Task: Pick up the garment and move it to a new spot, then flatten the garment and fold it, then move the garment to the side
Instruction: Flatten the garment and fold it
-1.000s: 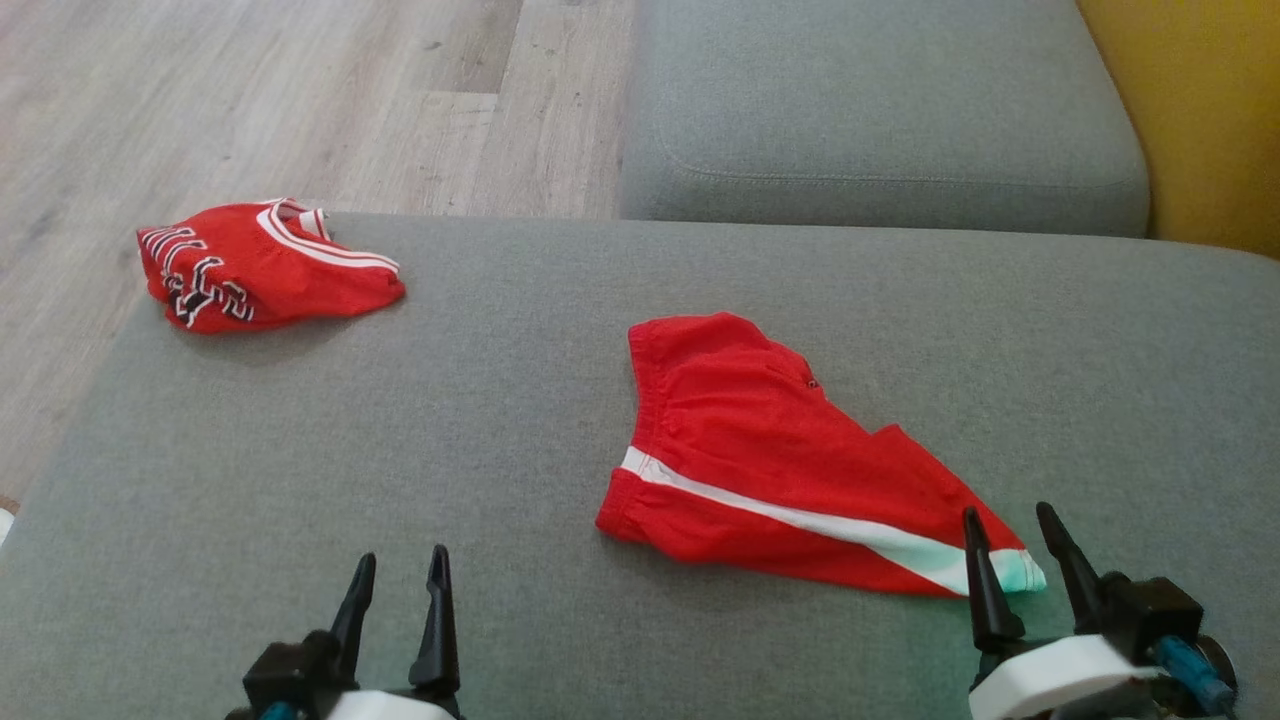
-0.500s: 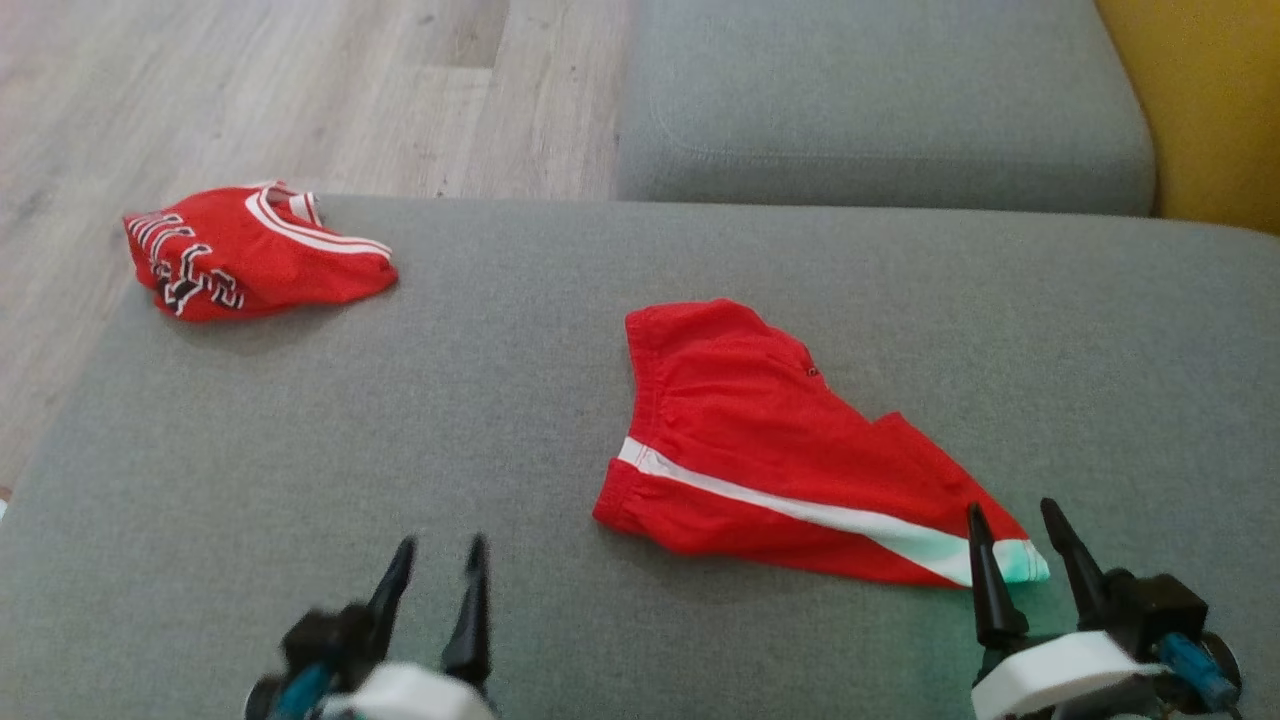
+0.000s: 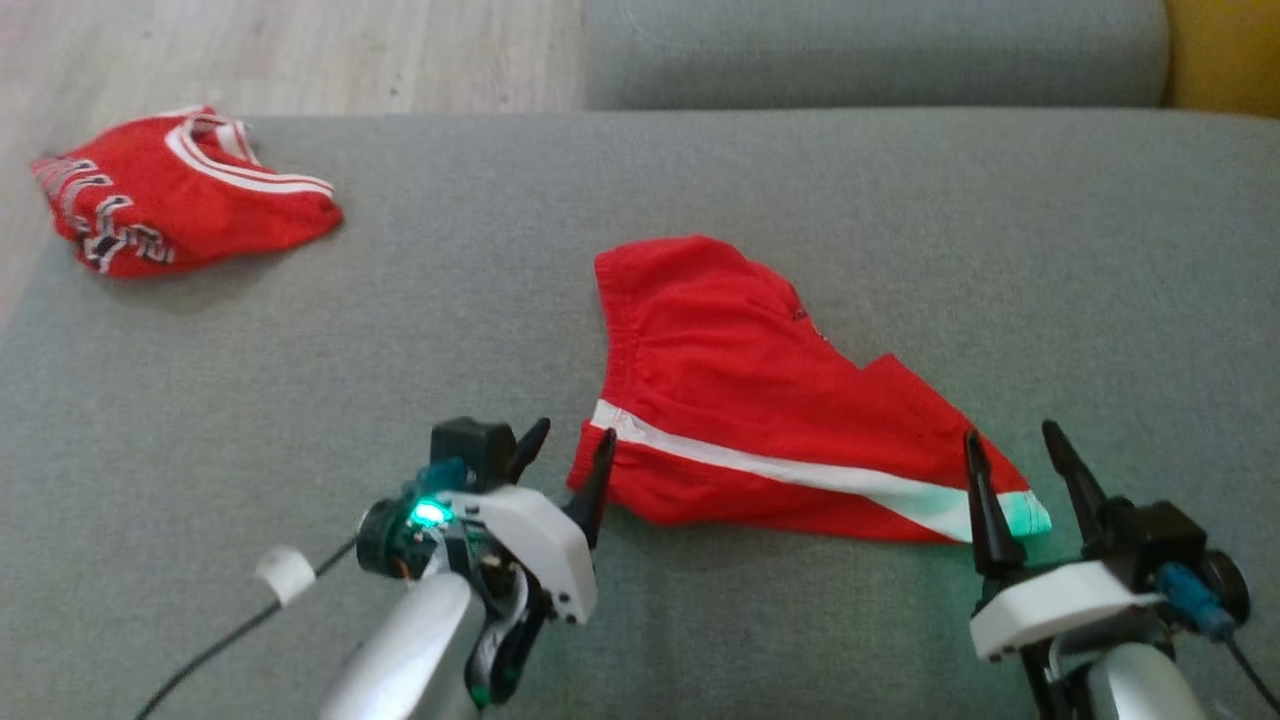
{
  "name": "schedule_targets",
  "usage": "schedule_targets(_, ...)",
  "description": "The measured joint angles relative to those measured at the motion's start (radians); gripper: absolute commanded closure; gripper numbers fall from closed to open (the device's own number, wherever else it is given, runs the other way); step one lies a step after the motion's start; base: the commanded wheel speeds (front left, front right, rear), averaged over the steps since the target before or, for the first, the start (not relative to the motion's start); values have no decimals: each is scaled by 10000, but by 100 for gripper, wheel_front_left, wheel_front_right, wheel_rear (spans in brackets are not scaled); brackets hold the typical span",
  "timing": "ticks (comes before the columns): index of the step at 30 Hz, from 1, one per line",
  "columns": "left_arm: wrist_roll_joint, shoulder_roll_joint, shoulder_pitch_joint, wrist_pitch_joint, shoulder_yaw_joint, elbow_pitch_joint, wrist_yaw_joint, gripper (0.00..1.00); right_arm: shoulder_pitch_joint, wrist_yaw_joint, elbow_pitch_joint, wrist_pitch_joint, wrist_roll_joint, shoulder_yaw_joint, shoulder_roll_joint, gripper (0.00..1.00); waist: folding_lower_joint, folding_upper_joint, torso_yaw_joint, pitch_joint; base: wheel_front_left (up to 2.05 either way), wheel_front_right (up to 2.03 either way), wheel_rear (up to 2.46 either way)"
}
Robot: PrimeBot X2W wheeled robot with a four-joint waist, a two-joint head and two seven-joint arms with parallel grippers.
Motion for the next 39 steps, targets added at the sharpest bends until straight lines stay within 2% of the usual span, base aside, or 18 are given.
schedule_targets(10,-685,-171,-1191,917,-121,1246,-174,0,-321,0,-65,44,-336,-153,0,0,-1,0,-615,639,0,0,0)
schedule_targets(18,-782,-194,-1230,1193,-355,1145,-276,0,-323,0,38,-17,-334,-192,0,0,-3,0,-747,670,0,0,0)
schedule_targets(19,-782,-192,-1230,1195,-401,1083,-274,5,-323,0,52,-17,-334,-192,0,0,-3,0,-751,668,0,0,0)
schedule_targets(20,-782,-192,-1230,1195,-445,1039,-274,19,-324,0,69,-23,-332,-194,0,0,-2,0,-755,663,0,0,0)
schedule_targets(21,-782,-188,-1228,1197,-470,989,-270,27,-325,0,94,-31,-332,-192,0,0,-3,0,-762,657,0,0,0)
schedule_targets(22,-769,-178,-1228,1197,-481,941,-244,42,-325,0,109,-33,-332,-192,0,0,-3,0,-768,650,0,0,0)
schedule_targets(24,-757,-150,-1224,1197,-485,809,-232,53,-326,0,144,-56,-332,-192,0,0,-3,0,-777,642,0,0,0)
schedule_targets(26,-757,-148,-1220,1189,-483,715,-155,73,-327,0,192,-75,-332,-192,0,0,-3,0,-778,637,0,0,0)
schedule_targets(27,-757,-146,-1213,1177,-483,671,-140,96,-327,0,219,-73,-332,-198,0,0,-3,0,-775,635,0,0,0)
schedule_targets(28,-757,-142,-1203,1160,-483,625,-119,100,-327,0,236,-73,-332,-198,0,0,-3,0,-769,636,0,0,0)
schedule_targets(39,-757,2,-271,374,-447,-125,374,100,-636,0,997,713,-836,-612,-2,0,-3,0,-564,812,0,0,0)
